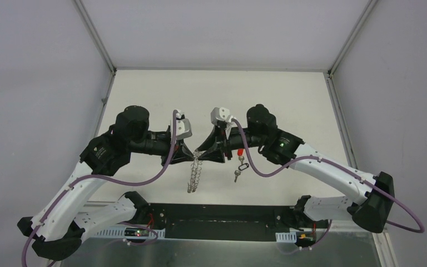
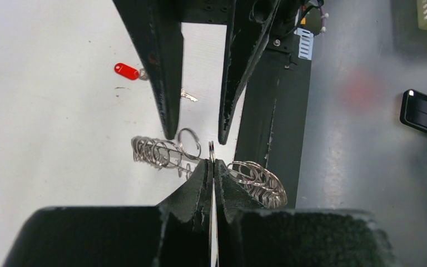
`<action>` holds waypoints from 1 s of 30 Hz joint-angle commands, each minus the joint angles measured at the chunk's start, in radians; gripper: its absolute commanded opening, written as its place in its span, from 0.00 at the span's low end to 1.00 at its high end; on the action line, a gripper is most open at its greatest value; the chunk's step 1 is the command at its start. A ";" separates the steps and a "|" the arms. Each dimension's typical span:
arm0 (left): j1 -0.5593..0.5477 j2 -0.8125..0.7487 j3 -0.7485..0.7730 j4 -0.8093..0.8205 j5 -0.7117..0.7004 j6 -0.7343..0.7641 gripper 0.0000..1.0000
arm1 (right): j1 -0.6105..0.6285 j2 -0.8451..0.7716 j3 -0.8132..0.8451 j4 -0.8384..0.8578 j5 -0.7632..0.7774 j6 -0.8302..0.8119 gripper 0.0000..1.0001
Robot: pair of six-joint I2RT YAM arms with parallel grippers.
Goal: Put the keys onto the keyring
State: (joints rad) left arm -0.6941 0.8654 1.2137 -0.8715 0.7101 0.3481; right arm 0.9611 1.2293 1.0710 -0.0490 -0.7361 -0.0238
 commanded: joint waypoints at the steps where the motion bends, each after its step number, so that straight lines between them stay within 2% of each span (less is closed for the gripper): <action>1: -0.007 -0.017 0.001 0.029 -0.002 0.000 0.00 | 0.007 -0.056 -0.011 0.038 0.049 -0.043 0.42; 11: -0.007 -0.018 0.000 0.031 -0.007 -0.010 0.00 | 0.028 -0.057 -0.028 0.077 -0.004 -0.047 0.50; 13: -0.007 -0.018 -0.002 0.032 -0.006 -0.012 0.00 | 0.035 -0.050 -0.027 0.084 -0.009 -0.047 0.45; 16: -0.007 -0.016 -0.006 0.035 -0.005 -0.016 0.00 | 0.040 -0.036 -0.017 0.086 -0.017 -0.044 0.31; 18: -0.006 -0.017 -0.008 0.035 -0.002 -0.019 0.00 | 0.043 -0.026 -0.012 0.086 -0.018 -0.043 0.26; 26: -0.007 -0.020 -0.008 0.043 0.010 -0.026 0.00 | 0.047 -0.007 -0.004 0.070 0.004 -0.055 0.28; 30: -0.007 -0.017 -0.012 0.045 0.015 -0.034 0.00 | 0.048 0.004 0.007 0.070 -0.006 -0.051 0.22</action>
State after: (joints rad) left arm -0.6945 0.8616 1.2034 -0.8715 0.7086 0.3286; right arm 1.0004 1.2243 1.0431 -0.0090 -0.7292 -0.0597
